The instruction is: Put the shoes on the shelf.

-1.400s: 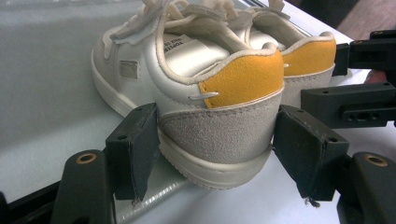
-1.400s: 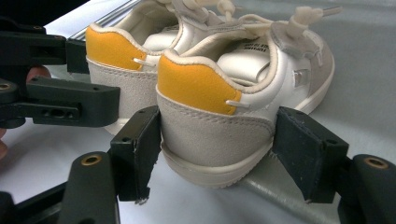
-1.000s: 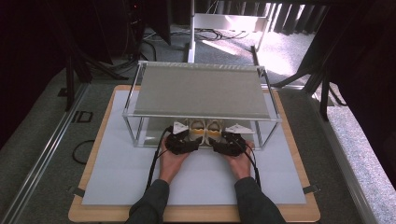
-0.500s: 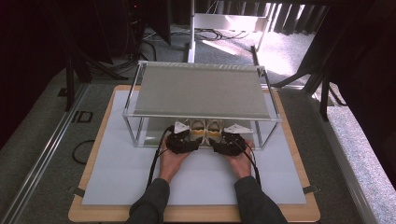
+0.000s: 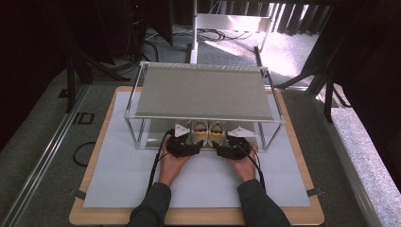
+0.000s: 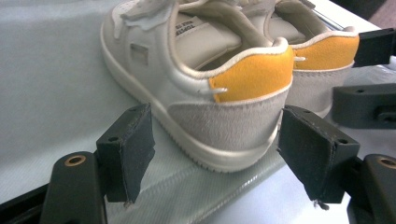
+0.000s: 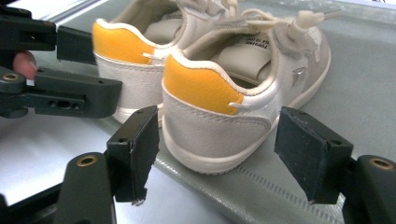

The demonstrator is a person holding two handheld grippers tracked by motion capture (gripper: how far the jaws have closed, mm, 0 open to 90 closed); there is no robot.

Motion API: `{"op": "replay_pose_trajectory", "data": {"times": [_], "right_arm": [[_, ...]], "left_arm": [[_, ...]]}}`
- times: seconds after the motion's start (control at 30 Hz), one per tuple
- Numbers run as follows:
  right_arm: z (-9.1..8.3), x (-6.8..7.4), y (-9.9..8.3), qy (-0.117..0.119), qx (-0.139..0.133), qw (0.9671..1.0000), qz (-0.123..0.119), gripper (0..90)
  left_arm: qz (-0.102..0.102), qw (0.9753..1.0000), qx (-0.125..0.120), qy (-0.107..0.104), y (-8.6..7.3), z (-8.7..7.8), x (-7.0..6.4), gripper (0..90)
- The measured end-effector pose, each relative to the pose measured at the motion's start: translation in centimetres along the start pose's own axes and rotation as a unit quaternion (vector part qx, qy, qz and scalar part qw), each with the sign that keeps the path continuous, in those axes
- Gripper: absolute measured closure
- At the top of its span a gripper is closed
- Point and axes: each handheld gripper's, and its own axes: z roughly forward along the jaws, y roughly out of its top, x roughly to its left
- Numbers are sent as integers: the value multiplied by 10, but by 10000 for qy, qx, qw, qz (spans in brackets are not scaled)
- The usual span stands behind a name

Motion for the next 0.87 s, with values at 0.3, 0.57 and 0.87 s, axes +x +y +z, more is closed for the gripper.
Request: {"op": "replay_pose_trajectory", "data": {"times": [0.3,0.57,0.87], "right_arm": [[-23,7,-7,60,11,9999,-146,306],[-37,14,-24,111,278,9987,-424,343],[-51,7,-33,-16,290,9989,-363,343]], "left_arm": [[-96,9998,-86,-144,-6,-27,0,307],[107,9998,43,-171,-17,-51,-8,315],[242,9995,207,74,-41,-69,-2,314]]}}
